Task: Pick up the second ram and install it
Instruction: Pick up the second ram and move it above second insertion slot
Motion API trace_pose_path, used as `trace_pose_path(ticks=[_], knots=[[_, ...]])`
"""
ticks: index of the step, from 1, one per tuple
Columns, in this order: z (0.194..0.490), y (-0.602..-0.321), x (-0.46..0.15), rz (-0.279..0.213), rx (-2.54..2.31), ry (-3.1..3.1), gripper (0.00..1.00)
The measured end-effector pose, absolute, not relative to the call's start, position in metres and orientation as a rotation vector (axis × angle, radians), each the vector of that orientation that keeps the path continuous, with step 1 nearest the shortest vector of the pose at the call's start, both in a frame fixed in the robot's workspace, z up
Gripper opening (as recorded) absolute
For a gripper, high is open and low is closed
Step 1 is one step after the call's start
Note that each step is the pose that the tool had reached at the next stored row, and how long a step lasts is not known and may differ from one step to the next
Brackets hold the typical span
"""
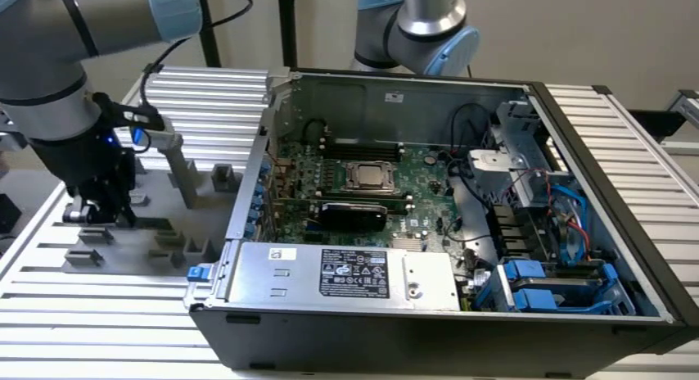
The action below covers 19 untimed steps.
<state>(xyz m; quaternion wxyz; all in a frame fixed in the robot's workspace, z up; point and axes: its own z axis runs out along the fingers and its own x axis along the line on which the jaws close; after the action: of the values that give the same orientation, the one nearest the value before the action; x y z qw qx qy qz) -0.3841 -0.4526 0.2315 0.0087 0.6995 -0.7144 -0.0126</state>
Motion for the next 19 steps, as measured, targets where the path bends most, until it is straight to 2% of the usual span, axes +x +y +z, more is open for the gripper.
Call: trace_pose_path(ticks=[19], knots=[[0.318, -0.453, -0.373, -0.039, 2.186, -2.232, 0.00]])
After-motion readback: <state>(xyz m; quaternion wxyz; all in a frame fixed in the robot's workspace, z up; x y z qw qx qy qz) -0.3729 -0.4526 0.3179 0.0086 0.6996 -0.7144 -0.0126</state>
